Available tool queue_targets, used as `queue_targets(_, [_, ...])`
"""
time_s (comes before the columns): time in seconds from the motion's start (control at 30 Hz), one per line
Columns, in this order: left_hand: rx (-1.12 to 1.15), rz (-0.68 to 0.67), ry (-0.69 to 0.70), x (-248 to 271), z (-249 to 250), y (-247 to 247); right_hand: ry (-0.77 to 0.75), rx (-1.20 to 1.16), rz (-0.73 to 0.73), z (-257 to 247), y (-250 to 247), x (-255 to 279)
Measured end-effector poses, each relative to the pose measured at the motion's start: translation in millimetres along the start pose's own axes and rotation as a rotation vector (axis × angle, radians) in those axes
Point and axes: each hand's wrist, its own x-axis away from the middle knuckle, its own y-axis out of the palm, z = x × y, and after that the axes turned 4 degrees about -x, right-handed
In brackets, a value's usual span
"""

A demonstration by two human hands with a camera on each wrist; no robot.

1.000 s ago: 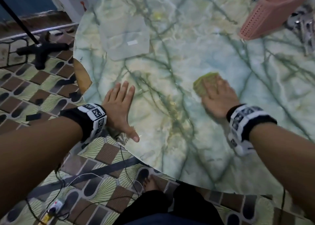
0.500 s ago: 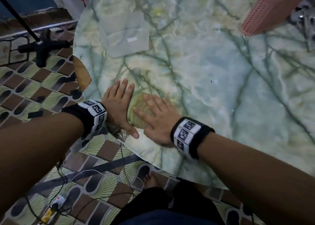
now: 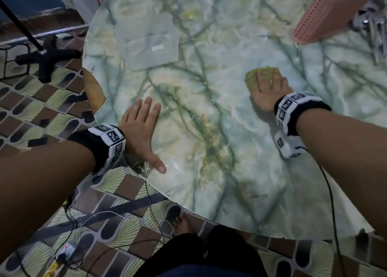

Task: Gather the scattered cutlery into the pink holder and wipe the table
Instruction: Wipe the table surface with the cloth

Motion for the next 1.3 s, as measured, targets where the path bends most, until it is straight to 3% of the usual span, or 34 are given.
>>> queue_targets(0.17, [-0.003, 0.006, -0.01, -2, 0, 2, -0.151, 0.034, -0.033, -43, -10, -19])
queue_targets(0.33, [0.007, -0.025, -0.006, -2, 0, -1, -0.71, 0.259, 0.064, -137, 31, 50])
queue_targets(0.4, [-0.004, -0.022, -0.002, -4, -1, -2, -0.767, 0.31, -0.034, -136, 54, 89])
queue_targets(0.47, [0.001, -0.022, -0.005, -1, 1, -2, -0.794, 0.321, -0.17, -105, 65, 119])
queue_targets(0.53, [-0.002, -0.01, -0.007, -1, 1, -2, -0.819, 0.363, -0.193, -62, 61, 131])
queue_targets(0.63, [0.006, -0.009, -0.013, 1, 2, -3, -0.582, 0.322, -0.178, -3, 37, 112])
queue_targets(0.73, [0.009, 0.002, -0.012, 2, 1, -2, -0.293, 0.219, -0.093, 17, 16, 75])
queue_targets(0.87, [-0.012, 0.025, -0.006, -1, -1, 3, -0.278, 0.145, -0.052, 6, 13, 63])
queue_targets(0.93, [-0.019, 0.026, -0.005, -2, -3, 3, -0.291, -0.015, 0.04, 6, 7, 66])
queue_targets(1.03, [-0.037, 0.04, -0.003, -4, -3, 3, -0.016, -0.221, 0.271, 13, -5, 64])
queue_targets(1.13, [-0.045, 0.043, -0.002, -4, -3, 4, 0.168, -0.126, 0.121, 12, -9, 60])
queue_targets(1.3, [-0.043, 0.033, -0.002, -1, -3, 1, 0.101, -0.421, 0.0, -8, -4, 65])
